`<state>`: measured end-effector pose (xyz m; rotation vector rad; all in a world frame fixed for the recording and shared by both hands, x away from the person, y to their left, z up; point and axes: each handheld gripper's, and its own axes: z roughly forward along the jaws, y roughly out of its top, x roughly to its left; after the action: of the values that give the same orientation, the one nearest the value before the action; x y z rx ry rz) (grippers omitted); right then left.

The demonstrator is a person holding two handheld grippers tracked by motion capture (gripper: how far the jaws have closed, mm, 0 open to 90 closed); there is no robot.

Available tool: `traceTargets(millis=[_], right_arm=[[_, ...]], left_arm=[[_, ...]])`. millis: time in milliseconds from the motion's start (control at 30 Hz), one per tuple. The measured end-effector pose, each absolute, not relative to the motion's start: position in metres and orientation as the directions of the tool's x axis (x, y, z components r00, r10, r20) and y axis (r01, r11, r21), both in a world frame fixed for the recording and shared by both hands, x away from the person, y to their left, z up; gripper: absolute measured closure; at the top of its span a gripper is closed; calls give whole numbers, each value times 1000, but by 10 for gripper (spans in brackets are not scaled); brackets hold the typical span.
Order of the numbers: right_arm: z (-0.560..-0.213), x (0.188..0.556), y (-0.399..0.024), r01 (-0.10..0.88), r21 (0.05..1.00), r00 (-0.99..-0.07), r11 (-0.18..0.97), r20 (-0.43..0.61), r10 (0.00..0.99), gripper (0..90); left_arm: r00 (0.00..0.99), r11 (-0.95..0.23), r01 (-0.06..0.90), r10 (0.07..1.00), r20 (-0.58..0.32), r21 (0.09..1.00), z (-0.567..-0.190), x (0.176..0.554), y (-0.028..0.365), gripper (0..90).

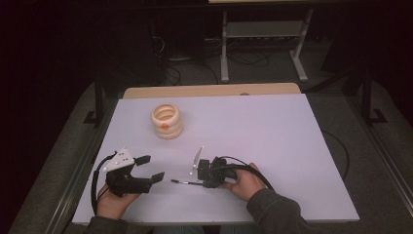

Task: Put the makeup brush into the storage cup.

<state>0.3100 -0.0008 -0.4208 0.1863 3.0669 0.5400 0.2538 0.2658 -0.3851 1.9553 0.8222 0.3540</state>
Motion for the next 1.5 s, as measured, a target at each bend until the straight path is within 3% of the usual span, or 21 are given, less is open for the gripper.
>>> traceTargets(millis=[967,1500], right_arm=[[-418,309,1,109,340,-994,934,9,112,851],[-400,315,-18,147,415,-988,898,19,153,851]], left_arm=[[729,-311,398,678,-92,863,-384,255,271,213],[735,-307,406,669,-107,861,-386,256,271,214]])
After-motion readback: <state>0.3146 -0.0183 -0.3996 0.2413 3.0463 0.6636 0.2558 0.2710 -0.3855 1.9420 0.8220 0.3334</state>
